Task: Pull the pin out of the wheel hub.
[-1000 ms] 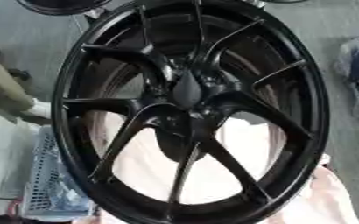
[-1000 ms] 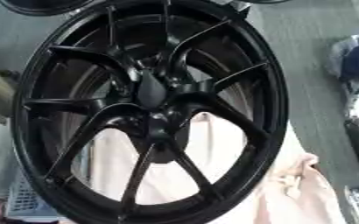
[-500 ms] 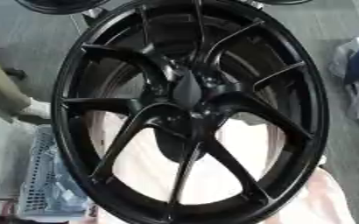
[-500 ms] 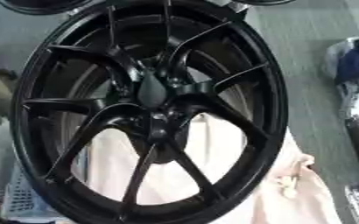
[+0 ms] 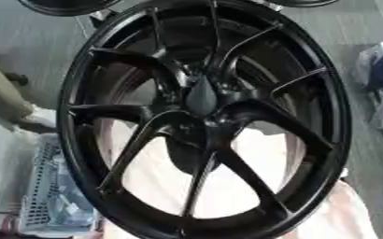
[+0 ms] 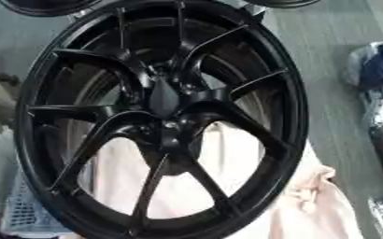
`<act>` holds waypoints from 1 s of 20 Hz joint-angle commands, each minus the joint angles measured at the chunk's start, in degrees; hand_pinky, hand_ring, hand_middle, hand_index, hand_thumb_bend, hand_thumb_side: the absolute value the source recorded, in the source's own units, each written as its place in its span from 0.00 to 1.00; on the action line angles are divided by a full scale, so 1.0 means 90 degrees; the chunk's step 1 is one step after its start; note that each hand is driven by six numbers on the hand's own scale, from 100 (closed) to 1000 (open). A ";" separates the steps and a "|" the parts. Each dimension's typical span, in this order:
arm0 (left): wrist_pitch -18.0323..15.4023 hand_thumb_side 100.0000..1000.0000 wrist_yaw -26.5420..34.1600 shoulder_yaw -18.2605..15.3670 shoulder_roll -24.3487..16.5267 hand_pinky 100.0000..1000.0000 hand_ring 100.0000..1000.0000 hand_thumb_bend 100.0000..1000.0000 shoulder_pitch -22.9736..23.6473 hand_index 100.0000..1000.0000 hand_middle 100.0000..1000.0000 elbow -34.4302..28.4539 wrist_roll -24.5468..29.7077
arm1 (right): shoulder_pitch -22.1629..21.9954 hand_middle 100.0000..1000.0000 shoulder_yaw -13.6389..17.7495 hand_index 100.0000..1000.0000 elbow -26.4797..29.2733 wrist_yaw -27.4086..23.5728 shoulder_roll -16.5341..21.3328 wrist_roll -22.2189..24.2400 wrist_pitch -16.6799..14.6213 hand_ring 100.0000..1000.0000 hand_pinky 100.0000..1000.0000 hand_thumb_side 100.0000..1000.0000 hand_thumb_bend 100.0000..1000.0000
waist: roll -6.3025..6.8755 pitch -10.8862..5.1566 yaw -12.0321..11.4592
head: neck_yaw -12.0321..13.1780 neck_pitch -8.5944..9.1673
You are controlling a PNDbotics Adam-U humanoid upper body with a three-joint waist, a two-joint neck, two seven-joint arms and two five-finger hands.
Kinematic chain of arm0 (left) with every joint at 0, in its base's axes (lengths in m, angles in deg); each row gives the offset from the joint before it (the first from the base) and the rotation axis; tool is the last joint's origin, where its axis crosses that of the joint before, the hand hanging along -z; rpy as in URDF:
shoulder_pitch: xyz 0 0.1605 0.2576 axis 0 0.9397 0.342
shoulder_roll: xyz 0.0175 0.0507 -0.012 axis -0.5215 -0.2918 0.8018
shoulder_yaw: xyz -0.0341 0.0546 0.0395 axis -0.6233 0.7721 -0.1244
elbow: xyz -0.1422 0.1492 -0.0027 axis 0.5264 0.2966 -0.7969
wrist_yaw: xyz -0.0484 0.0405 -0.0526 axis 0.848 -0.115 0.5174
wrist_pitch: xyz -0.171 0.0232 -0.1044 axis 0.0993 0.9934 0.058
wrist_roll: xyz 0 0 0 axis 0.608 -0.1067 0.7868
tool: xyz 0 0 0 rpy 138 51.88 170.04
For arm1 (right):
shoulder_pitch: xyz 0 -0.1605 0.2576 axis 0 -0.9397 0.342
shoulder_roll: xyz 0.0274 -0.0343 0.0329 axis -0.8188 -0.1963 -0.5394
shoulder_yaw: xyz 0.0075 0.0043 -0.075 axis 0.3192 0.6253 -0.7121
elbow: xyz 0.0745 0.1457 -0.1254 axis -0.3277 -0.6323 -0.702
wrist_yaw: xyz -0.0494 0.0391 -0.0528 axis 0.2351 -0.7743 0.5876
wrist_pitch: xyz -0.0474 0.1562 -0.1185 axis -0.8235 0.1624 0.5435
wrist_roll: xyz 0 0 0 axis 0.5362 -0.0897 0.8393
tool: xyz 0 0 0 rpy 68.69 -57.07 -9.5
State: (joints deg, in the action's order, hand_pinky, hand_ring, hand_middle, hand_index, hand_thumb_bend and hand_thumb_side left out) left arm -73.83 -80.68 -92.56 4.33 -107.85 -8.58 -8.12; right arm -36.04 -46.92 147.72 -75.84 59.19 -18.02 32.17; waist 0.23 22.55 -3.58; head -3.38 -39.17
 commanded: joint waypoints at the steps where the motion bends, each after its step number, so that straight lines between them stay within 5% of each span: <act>1: -0.0017 0.72 0.0050 -0.0031 -0.0199 0.88 0.89 0.09 -0.0088 0.87 0.85 -0.0096 0.0080 | 0.0030 0.58 0.0037 0.72 0.0114 -0.0034 0.0152 0.0037 -0.0007 0.67 0.55 0.28 0.00 | 0.0015 -0.0198 -0.0015 | 0.0013 0.0051; 14: -0.0137 0.69 -0.0031 -0.0011 -0.0132 0.87 0.88 0.00 -0.0095 0.85 0.82 -0.0174 0.0277 | 0.0047 0.58 0.0061 0.72 0.0114 -0.0065 0.0198 0.0055 -0.0028 0.67 0.55 0.28 0.00 | 0.0047 -0.0257 0.0007 | 0.0014 0.0078; 20: -0.0048 0.61 0.0088 -0.0026 -0.0118 0.79 0.76 0.00 -0.0014 0.74 0.61 -0.0446 -0.0163 | 0.0032 0.59 0.0074 0.72 0.0114 -0.0058 0.0249 0.0057 -0.0053 0.68 0.55 0.27 0.00 | 0.0030 -0.0279 0.0000 | 0.0017 0.0055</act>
State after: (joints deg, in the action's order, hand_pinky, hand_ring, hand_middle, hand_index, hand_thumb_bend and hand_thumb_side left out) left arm -74.42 -80.36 -92.22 5.10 -107.50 -11.25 -8.43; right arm -35.80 -46.89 147.72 -76.30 59.77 -17.44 31.91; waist 0.41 21.88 -3.52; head -3.34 -39.11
